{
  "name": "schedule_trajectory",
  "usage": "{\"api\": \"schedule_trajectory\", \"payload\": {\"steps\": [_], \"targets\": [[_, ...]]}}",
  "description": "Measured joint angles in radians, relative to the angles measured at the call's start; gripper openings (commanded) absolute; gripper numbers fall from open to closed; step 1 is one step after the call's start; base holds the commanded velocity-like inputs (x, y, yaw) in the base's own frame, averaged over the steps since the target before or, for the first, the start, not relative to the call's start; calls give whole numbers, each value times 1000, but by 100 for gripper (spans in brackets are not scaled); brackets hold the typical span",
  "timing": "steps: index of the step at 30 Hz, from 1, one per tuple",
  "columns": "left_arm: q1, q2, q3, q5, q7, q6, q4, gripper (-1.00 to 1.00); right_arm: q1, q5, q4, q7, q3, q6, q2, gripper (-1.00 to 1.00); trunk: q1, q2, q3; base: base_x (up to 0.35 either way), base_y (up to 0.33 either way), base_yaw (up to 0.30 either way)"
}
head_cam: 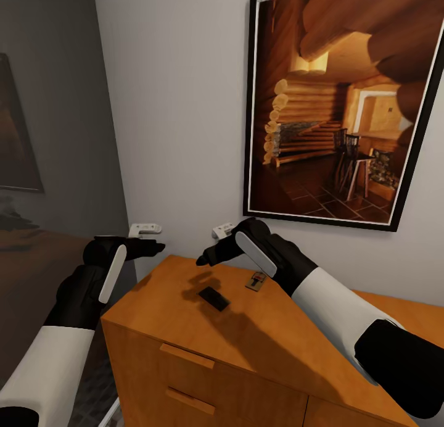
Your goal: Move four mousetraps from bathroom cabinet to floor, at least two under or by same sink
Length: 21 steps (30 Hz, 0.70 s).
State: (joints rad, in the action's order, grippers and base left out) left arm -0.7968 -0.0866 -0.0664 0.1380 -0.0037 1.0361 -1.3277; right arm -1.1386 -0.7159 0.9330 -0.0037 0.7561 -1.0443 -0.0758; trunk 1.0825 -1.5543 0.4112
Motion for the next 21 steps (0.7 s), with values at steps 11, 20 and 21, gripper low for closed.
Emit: {"api": "schedule_trajectory", "payload": {"steps": [11, 20, 21], "targets": [[0, -3, 0, 0, 1, 1, 0, 100, 15, 1, 13, -2, 20, 0, 0, 100, 0, 0, 0, 0, 0, 0], [0, -2, 0, 0, 1, 2, 0, 100, 29, 3, 14, -3, 41, 0, 1, 100, 0, 0, 0, -18, 0, 0], [0, -2, 0, 0, 1, 2, 0, 100, 30, 3, 14, -3, 42, 0, 1, 100, 0, 0, 0, -84, 0, 0]]}}
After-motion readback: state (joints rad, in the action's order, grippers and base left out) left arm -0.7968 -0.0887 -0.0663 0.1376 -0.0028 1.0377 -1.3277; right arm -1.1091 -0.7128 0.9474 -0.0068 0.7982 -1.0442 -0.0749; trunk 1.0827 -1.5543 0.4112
